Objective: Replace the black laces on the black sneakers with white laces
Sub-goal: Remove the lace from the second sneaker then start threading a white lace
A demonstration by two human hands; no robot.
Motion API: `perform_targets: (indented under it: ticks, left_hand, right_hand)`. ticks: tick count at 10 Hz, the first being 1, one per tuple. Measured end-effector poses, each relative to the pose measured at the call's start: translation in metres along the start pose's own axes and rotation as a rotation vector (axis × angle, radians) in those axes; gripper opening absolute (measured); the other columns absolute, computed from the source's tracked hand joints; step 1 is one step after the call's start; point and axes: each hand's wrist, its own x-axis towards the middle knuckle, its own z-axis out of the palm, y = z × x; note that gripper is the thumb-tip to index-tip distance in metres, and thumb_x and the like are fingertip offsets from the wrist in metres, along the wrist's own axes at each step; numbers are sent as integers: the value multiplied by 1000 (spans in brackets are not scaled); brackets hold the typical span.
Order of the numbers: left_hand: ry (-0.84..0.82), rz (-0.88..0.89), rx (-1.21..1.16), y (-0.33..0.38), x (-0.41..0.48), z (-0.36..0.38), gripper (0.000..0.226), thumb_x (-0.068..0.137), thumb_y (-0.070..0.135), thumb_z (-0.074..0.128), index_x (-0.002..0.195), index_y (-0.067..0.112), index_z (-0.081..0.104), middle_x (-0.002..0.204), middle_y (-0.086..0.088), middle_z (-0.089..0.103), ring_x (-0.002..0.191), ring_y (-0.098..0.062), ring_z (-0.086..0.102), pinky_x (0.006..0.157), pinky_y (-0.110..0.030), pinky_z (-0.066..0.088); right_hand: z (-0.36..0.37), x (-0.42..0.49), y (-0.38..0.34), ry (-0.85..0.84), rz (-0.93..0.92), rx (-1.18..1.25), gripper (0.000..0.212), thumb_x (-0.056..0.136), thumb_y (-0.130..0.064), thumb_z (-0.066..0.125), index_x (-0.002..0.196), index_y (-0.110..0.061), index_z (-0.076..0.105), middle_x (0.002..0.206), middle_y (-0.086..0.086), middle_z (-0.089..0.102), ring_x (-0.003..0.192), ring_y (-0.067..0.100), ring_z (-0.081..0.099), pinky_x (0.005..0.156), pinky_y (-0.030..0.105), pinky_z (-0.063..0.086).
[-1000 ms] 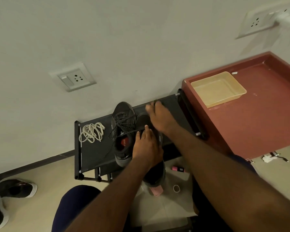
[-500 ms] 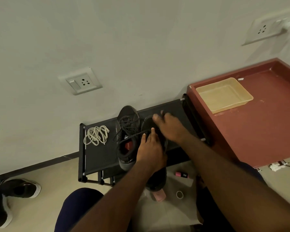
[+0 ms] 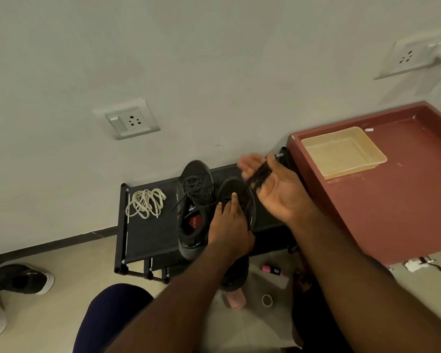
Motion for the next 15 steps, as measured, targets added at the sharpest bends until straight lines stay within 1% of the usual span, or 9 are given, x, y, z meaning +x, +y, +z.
perform_targets:
  ticks: [1, 2, 3, 6, 10, 12, 13, 14, 15]
  left_hand:
    - [4, 1, 19, -1, -2, 3, 77, 95, 48, 44, 155, 8, 17, 162, -22, 1, 150, -31, 11, 122, -48, 7]
    - [-23, -31, -22, -3, -3, 2, 78, 96, 49, 40, 156, 7, 13, 162, -22, 1, 151, -31, 8, 122, -48, 5]
    - [-66, -103, -41, -3, 1, -3, 81, 97, 49, 37, 154, -3, 11, 161, -25, -5, 150, -33, 8, 123, -47, 6]
    - [-107, -146, -88, -9, 18, -11, 76, 96, 47, 43, 150, -3, 27, 162, -23, 8, 147, -32, 23, 123, -48, 10]
    - [62, -247, -453, -23, 12, -34, 40, 99, 21, 41, 132, 2, 51, 138, -18, 47, 129, -33, 46, 109, -42, 35]
    - [132, -112, -639, -22, -17, -54, 53, 88, 6, 51, 141, 11, 50, 140, -8, 53, 130, -24, 49, 110, -33, 39]
    - [60, -70, -1075, 1, -21, -57, 44, 95, 10, 51, 139, 12, 54, 132, -10, 61, 124, -21, 56, 106, -29, 42]
    - [-117, -104, -1637, 30, -29, -63, 35, 104, 29, 42, 95, 7, 67, 92, -21, 69, 95, -37, 66, 87, -42, 54]
    - [-118, -67, -1770, 46, -37, -63, 42, 107, 29, 34, 84, 6, 60, 77, -16, 67, 77, -27, 66, 74, -34, 55]
  right_hand:
    - [-7, 27, 25, 321, -171, -995, 16, 101, -24, 53, 103, -9, 59, 108, 13, 66, 103, 27, 63, 85, 39, 48]
    - [-28, 26, 32, 21, 99, -2184, 26, 96, -26, 52, 114, -9, 58, 117, 13, 64, 107, 30, 62, 94, 42, 50]
    - [-41, 12, 16, 49, 283, -2336, 16, 95, -30, 56, 93, -15, 59, 97, 7, 64, 97, 25, 65, 88, 38, 54]
    - [-42, -38, -4, 137, 207, -714, 52, 101, -38, 51, 55, -14, 49, 43, 4, 32, 42, 18, 32, 57, 33, 40]
    - [-39, -54, 6, 217, 171, -678, 43, 103, -26, 44, 68, -6, 58, 53, 8, 49, 50, 18, 48, 56, 32, 43]
    - [-33, -64, 0, 222, 182, -703, 41, 102, -24, 41, 67, -6, 54, 46, 2, 48, 41, 16, 39, 52, 33, 34]
    - [-22, -65, 0, 105, 231, -694, 44, 98, -26, 40, 59, -8, 52, 41, 4, 37, 38, 18, 31, 51, 32, 31]
    - [-18, -66, 1, 65, 215, -615, 46, 96, -26, 36, 54, -10, 48, 37, 2, 32, 32, 15, 28, 44, 27, 30]
    - [-24, -69, -2, 106, 183, -537, 50, 96, -28, 36, 50, -12, 48, 35, 0, 31, 30, 13, 27, 40, 24, 30]
